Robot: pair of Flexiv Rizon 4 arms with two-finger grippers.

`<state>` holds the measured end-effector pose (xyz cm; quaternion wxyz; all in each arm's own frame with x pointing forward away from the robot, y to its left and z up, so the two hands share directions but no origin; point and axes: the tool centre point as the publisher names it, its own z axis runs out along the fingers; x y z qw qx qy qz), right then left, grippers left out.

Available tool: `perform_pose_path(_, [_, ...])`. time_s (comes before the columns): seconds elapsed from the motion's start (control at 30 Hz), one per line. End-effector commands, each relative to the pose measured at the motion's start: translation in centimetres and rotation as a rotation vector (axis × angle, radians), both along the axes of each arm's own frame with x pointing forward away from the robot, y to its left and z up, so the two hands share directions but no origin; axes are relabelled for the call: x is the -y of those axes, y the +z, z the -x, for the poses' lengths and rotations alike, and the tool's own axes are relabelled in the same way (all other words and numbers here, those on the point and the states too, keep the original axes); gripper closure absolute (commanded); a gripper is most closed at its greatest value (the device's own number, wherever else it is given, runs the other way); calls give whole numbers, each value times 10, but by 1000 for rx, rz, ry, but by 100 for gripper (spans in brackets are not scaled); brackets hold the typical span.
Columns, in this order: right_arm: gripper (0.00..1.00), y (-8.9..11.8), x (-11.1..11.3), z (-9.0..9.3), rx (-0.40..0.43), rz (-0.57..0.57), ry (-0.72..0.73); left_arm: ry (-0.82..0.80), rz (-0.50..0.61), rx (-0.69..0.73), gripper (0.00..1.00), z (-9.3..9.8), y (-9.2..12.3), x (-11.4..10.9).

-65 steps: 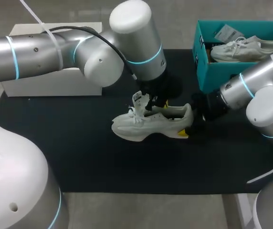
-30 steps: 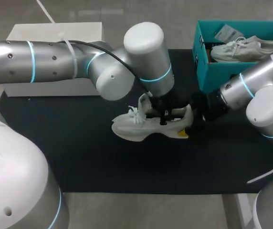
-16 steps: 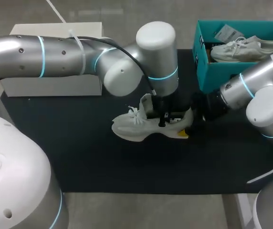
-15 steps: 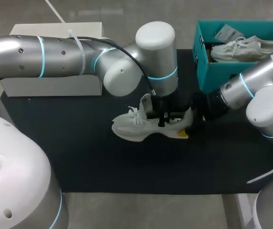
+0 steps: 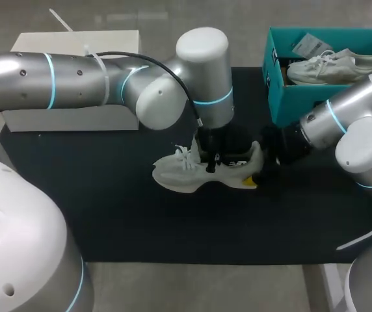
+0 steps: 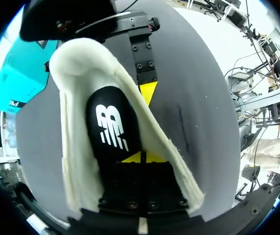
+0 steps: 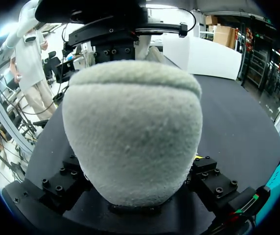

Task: Take the shoe out of the shoebox, open the shoe tongue, remove and reinsert the insole, then place the shoe into the shoebox

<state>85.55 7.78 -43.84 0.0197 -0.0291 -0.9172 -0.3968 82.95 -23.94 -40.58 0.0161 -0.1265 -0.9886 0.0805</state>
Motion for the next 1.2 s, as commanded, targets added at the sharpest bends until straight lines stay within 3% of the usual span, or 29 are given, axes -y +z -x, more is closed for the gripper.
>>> perform_pose_path(0.03, [100, -6, -1, -2, 0, 0, -1, -29, 11, -2, 100, 5, 1, -2])
perform_pose_path(0.07, [100, -6, -1, -2, 0, 0, -1, -45, 18, -7, 100, 7, 0, -2])
perform_pose_path(0.1, [100, -6, -1, -2, 0, 0, -1, -50, 23, -11, 91, 8, 0, -1])
perform_pose_path(0.17, [100, -6, -1, -2, 0, 0, -1, -58, 19, 12, 62, 8, -3, 1])
perform_pose_path(0.37, [100, -6, -1, -2, 0, 0, -1, -76, 35, 47, 45, 6, -11, 5])
perform_pose_path(0.7, [100, -6, -1, -2, 0, 0, -1, -37, 47, 121, 65, -10, -31, 7])
perform_pose_path(0.8, [100, -6, -1, -2, 0, 0, -1, -27, 49, 161, 64, -16, -36, 7])
perform_pose_path(0.87, [100, -6, -1, -2, 0, 0, -1, -16, 41, 185, 60, -19, -40, 7])
perform_pose_path(1.07, [100, -6, -1, -2, 0, 0, -1, 8, 25, 255, 30, -27, -52, 6])
perform_pose_path(1.13, [100, -6, -1, -2, 0, 0, -1, 18, 18, 283, 40, -28, -56, 5])
perform_pose_path(1.17, [100, -6, -1, -2, 0, 0, -1, 27, 16, 288, 53, -27, -57, 5])
perform_pose_path(1.2, [100, -6, -1, -2, 0, 0, -1, 27, 17, 287, 56, -27, -58, 5])
